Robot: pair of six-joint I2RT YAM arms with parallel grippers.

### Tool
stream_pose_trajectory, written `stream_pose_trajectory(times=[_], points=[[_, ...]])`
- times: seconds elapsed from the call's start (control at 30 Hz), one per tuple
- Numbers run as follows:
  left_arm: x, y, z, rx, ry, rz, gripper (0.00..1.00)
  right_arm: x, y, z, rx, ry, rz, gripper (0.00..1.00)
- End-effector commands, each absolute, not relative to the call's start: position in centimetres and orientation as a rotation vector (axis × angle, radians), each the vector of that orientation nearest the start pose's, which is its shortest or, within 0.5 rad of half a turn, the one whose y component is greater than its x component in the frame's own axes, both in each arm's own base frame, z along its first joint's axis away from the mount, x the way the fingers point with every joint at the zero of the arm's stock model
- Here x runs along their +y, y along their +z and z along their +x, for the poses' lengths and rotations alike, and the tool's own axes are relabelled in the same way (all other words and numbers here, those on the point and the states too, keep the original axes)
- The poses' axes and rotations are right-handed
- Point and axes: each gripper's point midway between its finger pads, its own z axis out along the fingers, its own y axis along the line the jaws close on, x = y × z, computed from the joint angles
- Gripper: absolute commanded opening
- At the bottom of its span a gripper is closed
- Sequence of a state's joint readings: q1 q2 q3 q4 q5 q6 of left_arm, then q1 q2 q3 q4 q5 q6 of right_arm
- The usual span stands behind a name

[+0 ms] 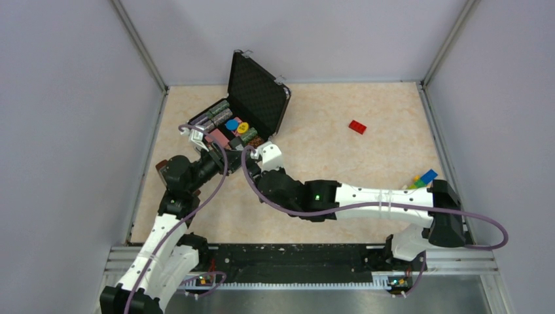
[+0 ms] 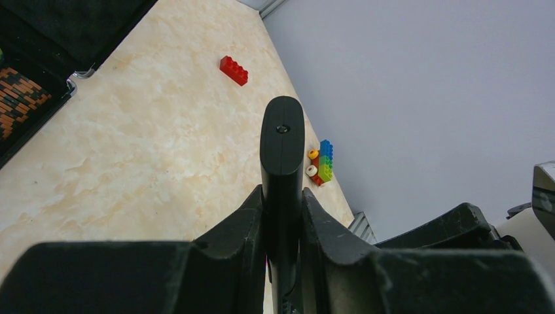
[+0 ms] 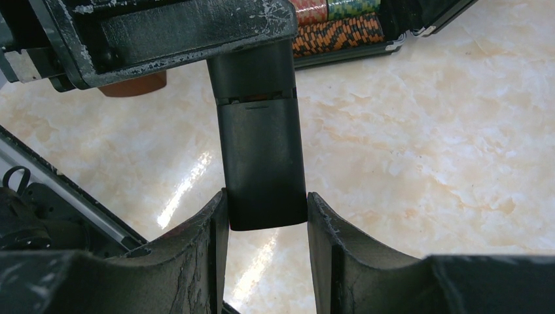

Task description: Load the batteries into the remote control

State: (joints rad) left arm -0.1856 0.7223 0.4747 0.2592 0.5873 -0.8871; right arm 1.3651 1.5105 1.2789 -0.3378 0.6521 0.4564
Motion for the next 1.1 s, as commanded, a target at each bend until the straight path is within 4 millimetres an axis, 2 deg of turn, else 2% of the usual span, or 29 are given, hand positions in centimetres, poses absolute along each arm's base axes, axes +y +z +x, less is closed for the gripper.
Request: stream_pose_trajectory(times=[0.0,0.8,1.07], points=[[-17.4,29.3,24.4,1.626,-1.272,-0.018,0.00,40.5,24.3,18.3,1.945,0.498,-0.493,0.33],[-17.8,29.2,23.7,1.639,-1.305,0.005,0.00,41.1,23.3,19.1,1.972,0.508,-0.500,0.33],[-17.9,29.7,23.6,1.675,-1.326,-0.016,0.00,41.3,23.8,19.6,1.969,0.515,-0.486,0.37]])
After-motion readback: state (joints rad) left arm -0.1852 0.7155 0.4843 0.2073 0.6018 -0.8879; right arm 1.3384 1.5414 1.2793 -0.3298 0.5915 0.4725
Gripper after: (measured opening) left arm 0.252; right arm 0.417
